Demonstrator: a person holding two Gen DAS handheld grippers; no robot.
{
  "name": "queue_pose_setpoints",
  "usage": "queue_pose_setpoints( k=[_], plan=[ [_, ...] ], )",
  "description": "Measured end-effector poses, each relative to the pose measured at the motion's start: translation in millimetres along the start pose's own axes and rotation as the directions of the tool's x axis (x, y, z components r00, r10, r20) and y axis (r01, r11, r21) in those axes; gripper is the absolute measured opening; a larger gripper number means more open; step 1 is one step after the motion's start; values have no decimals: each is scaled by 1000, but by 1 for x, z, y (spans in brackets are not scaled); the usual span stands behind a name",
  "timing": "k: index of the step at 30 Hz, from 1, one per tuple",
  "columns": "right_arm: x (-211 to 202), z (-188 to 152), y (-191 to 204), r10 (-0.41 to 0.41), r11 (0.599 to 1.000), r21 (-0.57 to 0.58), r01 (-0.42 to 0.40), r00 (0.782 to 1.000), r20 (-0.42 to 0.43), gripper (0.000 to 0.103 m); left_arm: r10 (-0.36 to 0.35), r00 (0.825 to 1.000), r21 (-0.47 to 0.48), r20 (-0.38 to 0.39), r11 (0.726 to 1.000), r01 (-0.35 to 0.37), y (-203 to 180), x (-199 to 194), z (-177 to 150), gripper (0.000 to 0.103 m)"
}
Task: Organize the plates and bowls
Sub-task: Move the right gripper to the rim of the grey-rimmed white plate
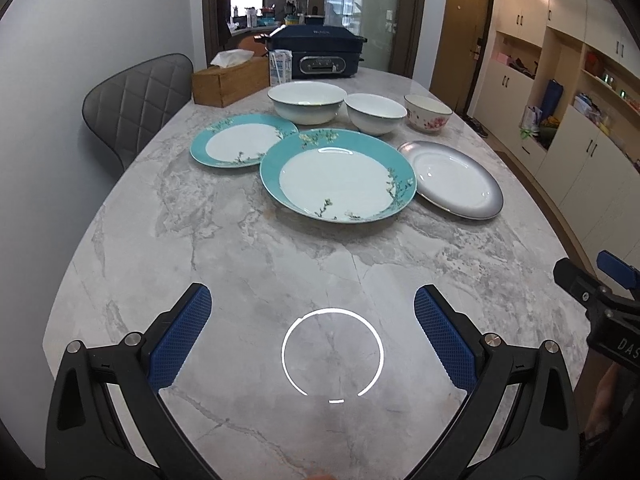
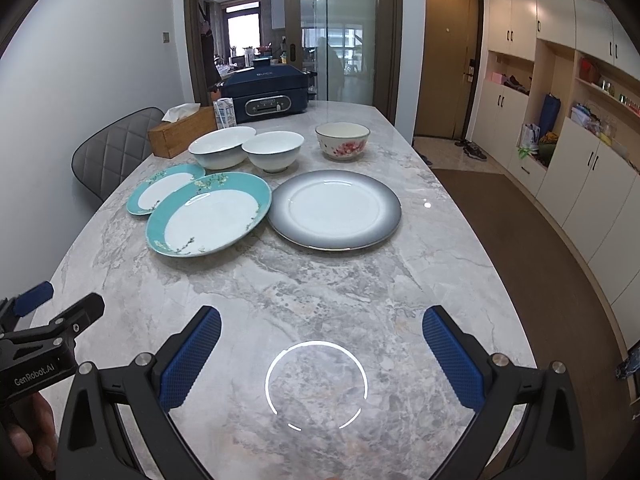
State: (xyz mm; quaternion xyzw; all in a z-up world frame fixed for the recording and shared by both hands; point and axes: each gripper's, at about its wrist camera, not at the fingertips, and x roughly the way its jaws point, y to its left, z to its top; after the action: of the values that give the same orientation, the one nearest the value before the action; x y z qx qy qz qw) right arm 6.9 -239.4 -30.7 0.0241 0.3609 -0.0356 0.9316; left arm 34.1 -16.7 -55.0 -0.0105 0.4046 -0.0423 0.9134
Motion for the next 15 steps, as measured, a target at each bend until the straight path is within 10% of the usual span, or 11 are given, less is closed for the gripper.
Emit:
queue_pose_setpoints(
  k=[15],
  plan=[
    [93,46,-126,199,955,254,-155,967,-159,92,-373,920,-54,-121,928,369,-63,92,80,93]
  ],
)
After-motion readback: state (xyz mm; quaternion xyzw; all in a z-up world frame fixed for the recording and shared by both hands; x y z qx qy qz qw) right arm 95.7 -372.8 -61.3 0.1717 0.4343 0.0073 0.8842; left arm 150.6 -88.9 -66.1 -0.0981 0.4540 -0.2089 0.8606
